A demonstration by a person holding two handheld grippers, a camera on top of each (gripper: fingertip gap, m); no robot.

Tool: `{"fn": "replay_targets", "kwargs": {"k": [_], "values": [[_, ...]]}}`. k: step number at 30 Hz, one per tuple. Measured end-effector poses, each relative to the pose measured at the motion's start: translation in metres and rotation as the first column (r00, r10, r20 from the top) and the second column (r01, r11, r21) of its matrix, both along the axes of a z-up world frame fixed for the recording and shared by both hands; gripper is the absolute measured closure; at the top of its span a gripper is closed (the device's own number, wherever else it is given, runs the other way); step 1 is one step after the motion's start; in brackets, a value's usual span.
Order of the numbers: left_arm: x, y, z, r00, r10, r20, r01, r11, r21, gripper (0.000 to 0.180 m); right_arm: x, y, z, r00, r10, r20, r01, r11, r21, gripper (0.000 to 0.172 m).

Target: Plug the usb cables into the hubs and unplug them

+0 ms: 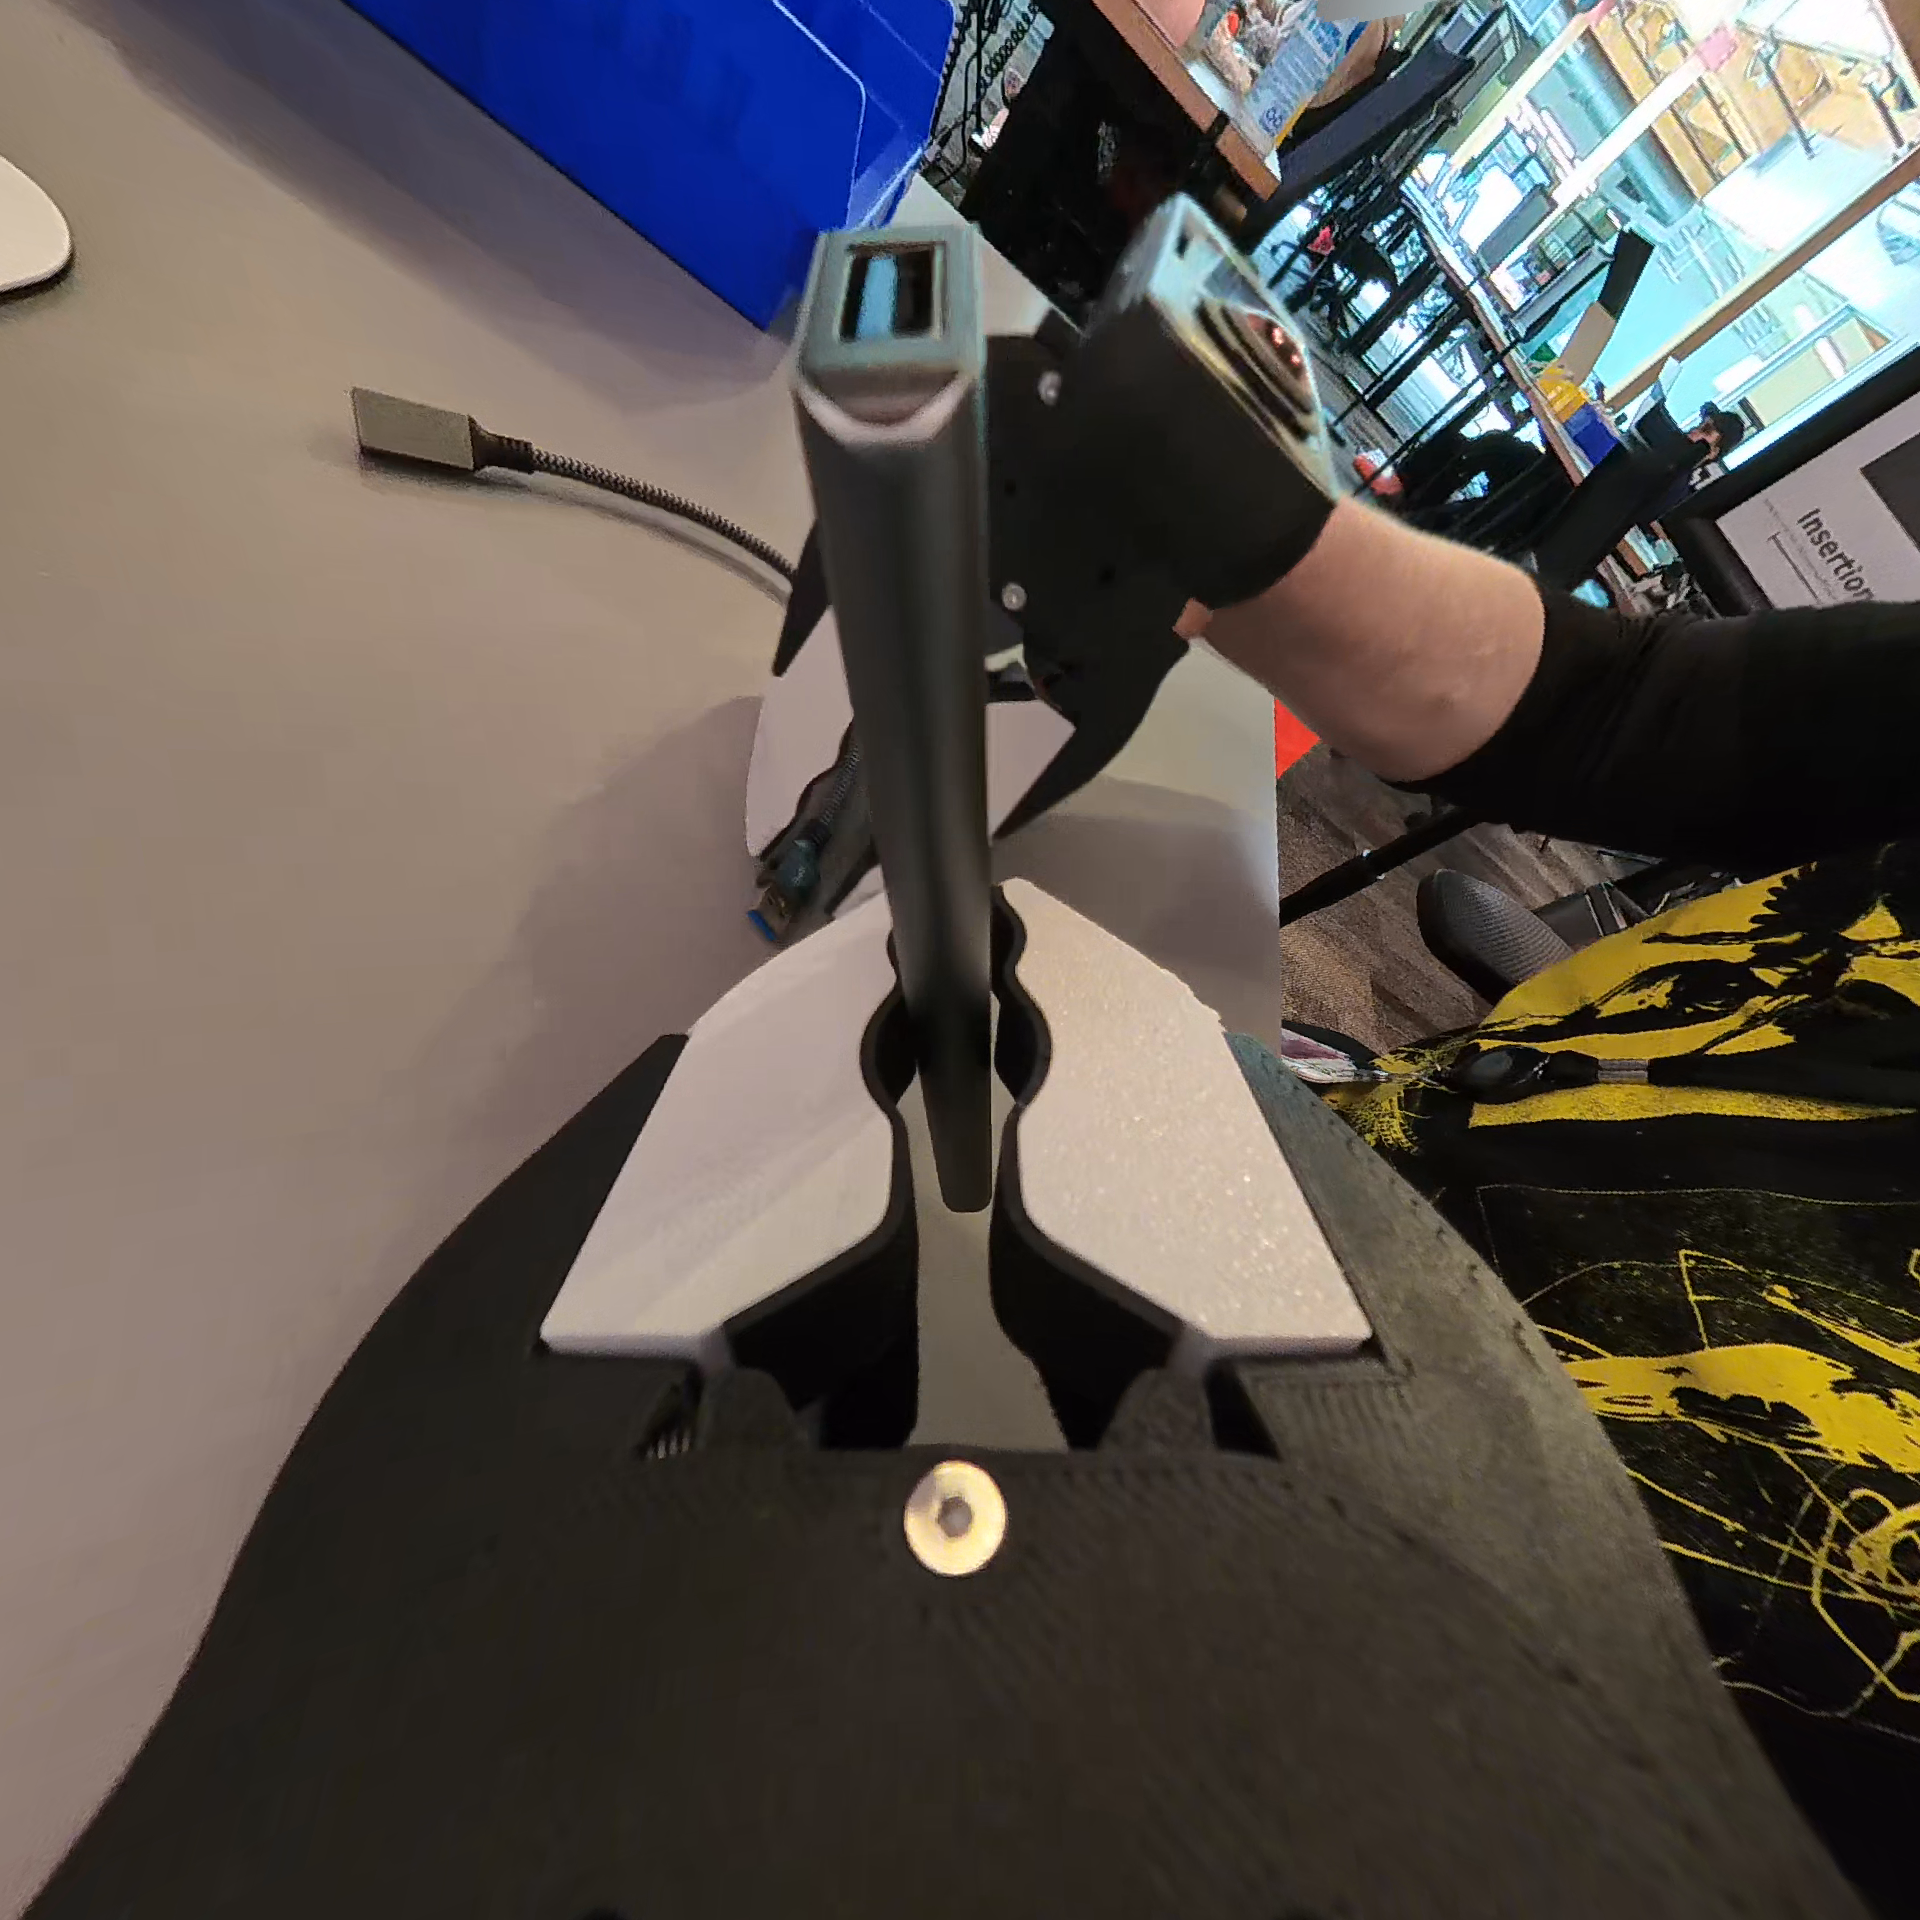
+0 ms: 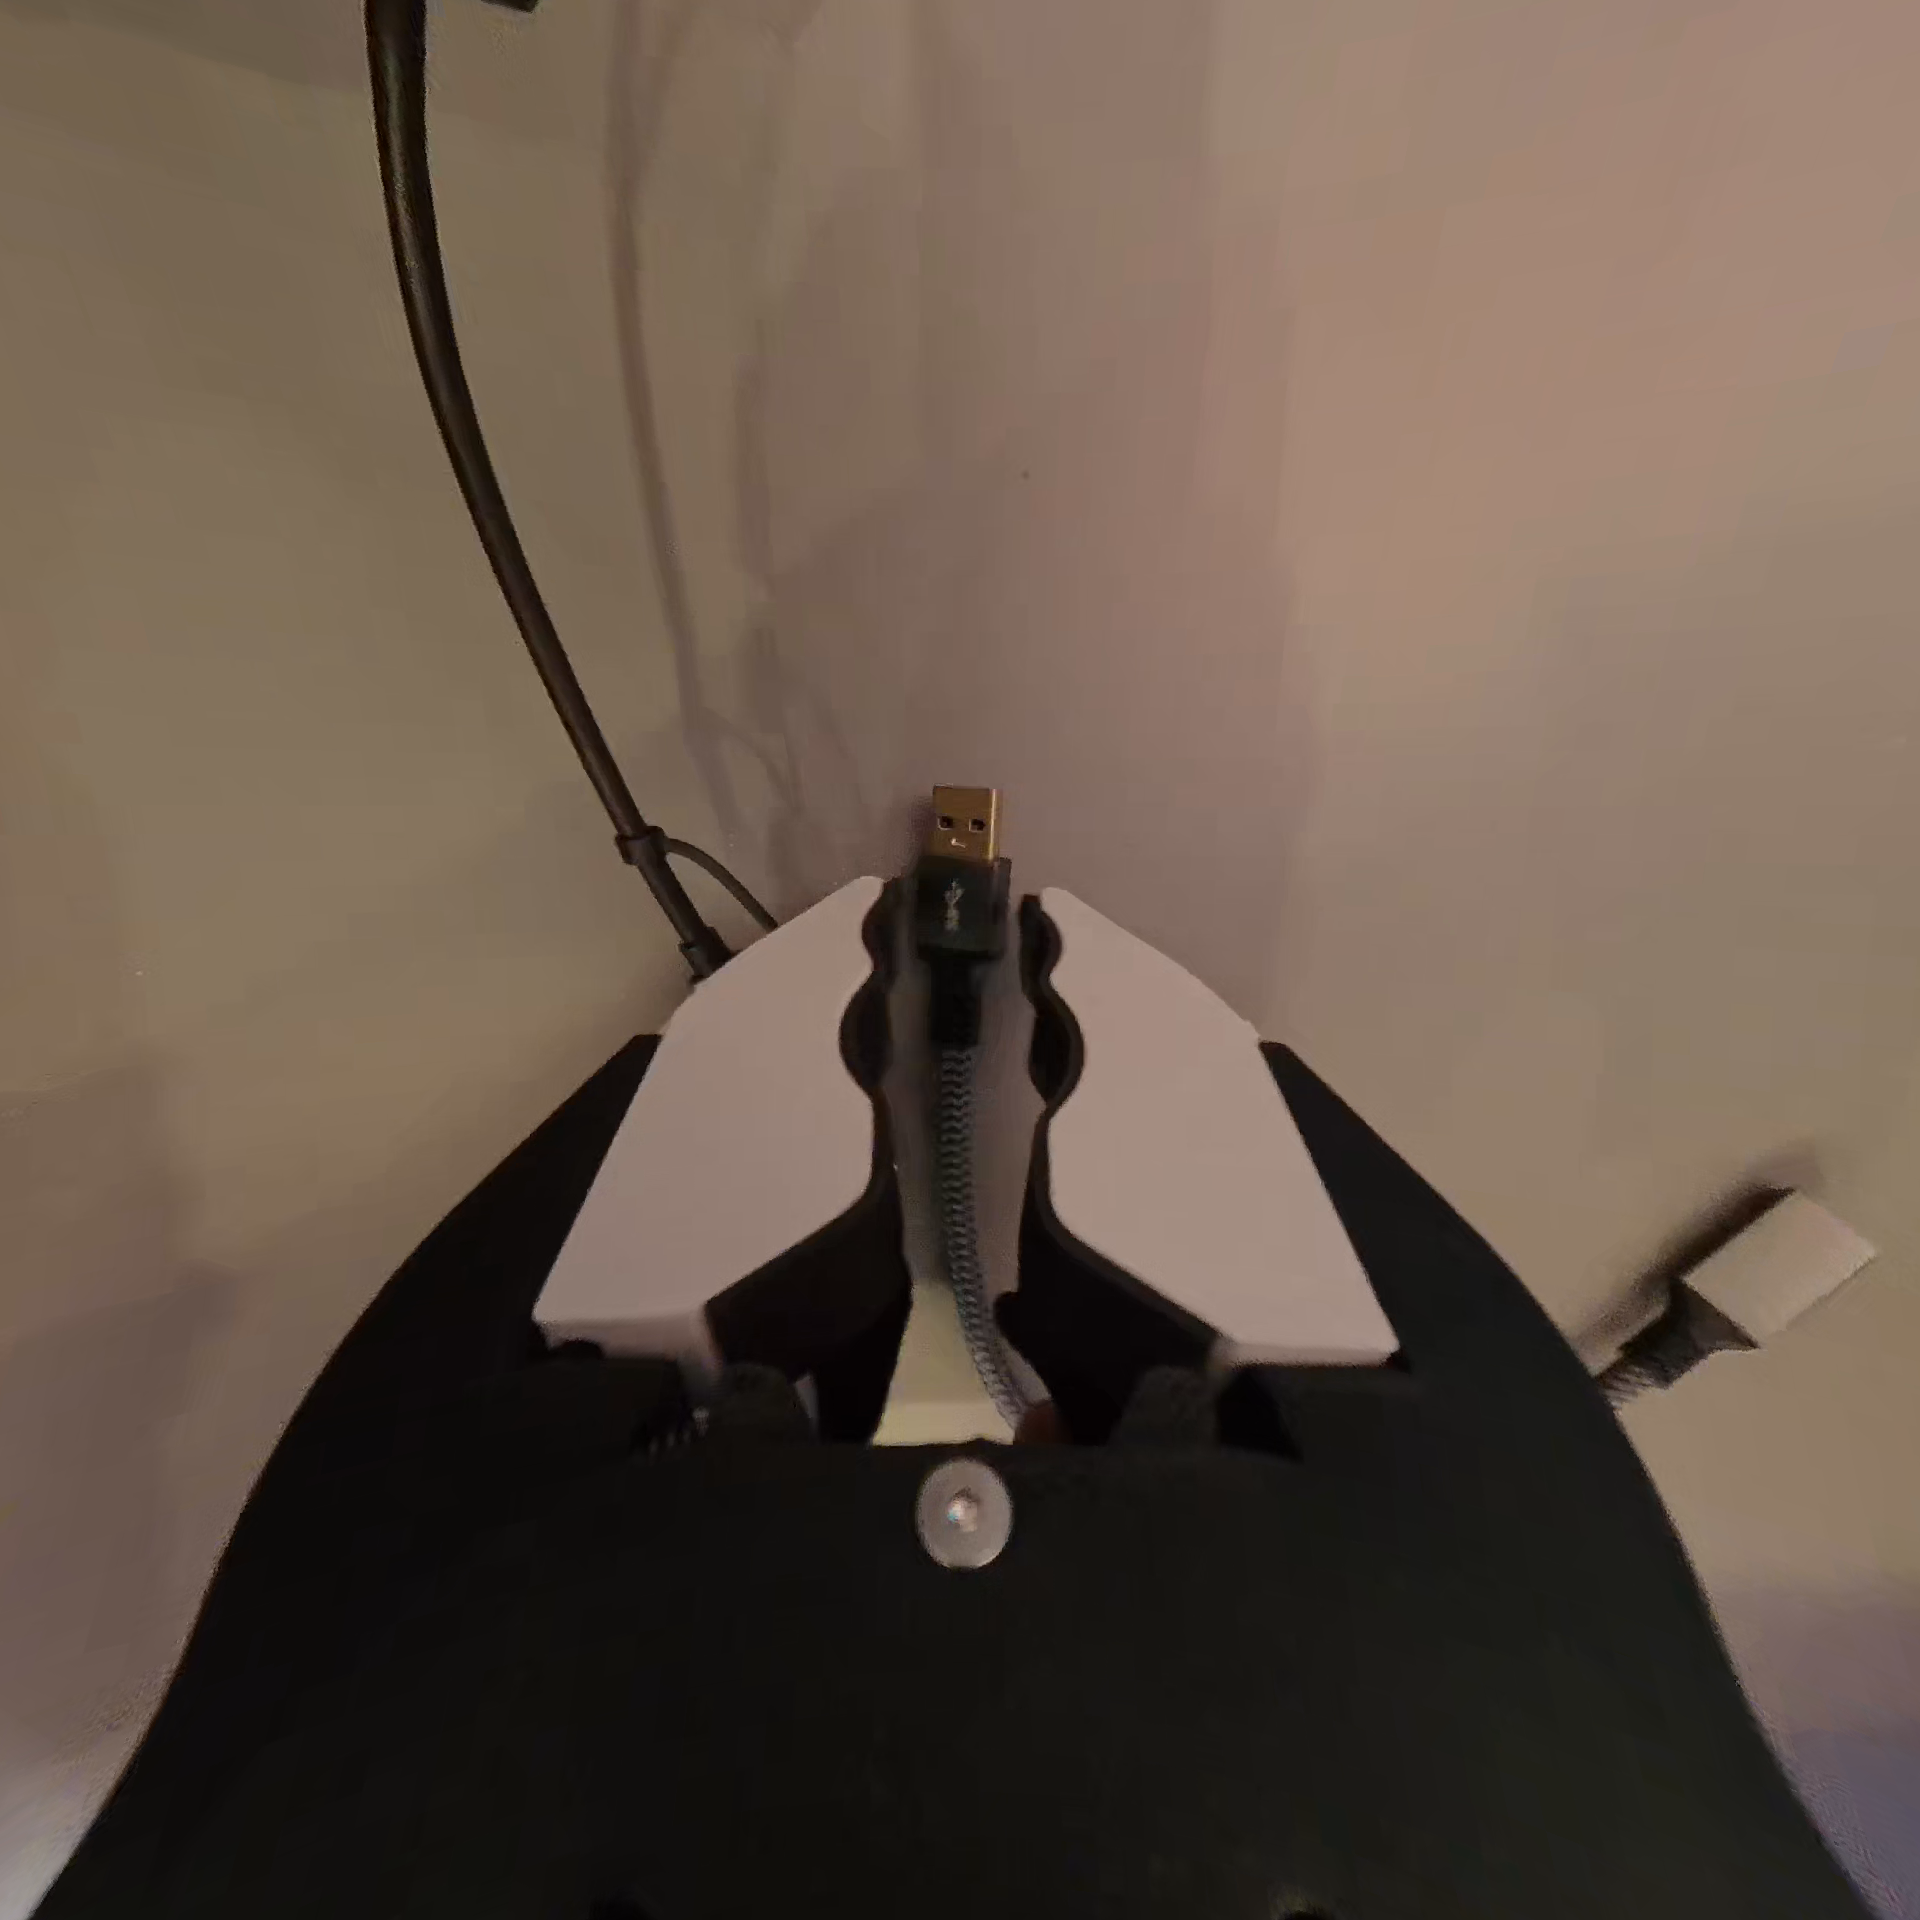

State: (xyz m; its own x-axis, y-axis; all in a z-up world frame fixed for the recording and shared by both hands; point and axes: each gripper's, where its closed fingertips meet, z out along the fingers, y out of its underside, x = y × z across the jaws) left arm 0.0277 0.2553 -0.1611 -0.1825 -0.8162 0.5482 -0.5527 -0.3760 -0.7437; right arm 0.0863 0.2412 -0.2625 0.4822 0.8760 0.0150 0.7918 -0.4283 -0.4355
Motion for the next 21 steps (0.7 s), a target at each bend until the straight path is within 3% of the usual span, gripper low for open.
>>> {"fn": "replay_targets", "kwargs": {"k": [6, 9, 14, 21], "values": [[0.0, 0.0, -0.001, 1.0, -0.001, 0.005, 0.001, 1.0, -0.005, 0.17, 0.004, -0.005, -0.004, 0.996, -0.087, -0.026, 0.089, 0.992, 0.094, 0.144], [0.001, -0.001, 0.0, 1.0, -0.005, 0.005, 0.005, 1.0, -0.002, 0.17, 0.007, -0.004, 0.001, 0.984, -0.136, -0.115, 0.137, 0.991, 0.004, 0.146], [0.0, -0.002, 0.004, 1.0, -0.006, 0.011, 0.006, 1.0, 0.009, 0.17, 0.004, -0.003, -0.001, 0.934, -0.229, -0.273, 0.153, 0.95, -0.273, 0.15], [0.0, -0.001, 0.005, 1.0, -0.002, 0.014, 0.002, 1.0, 0.008, 0.17, -0.007, -0.007, -0.002, 0.932, -0.202, -0.302, 0.105, 0.945, -0.311, 0.16]]}}
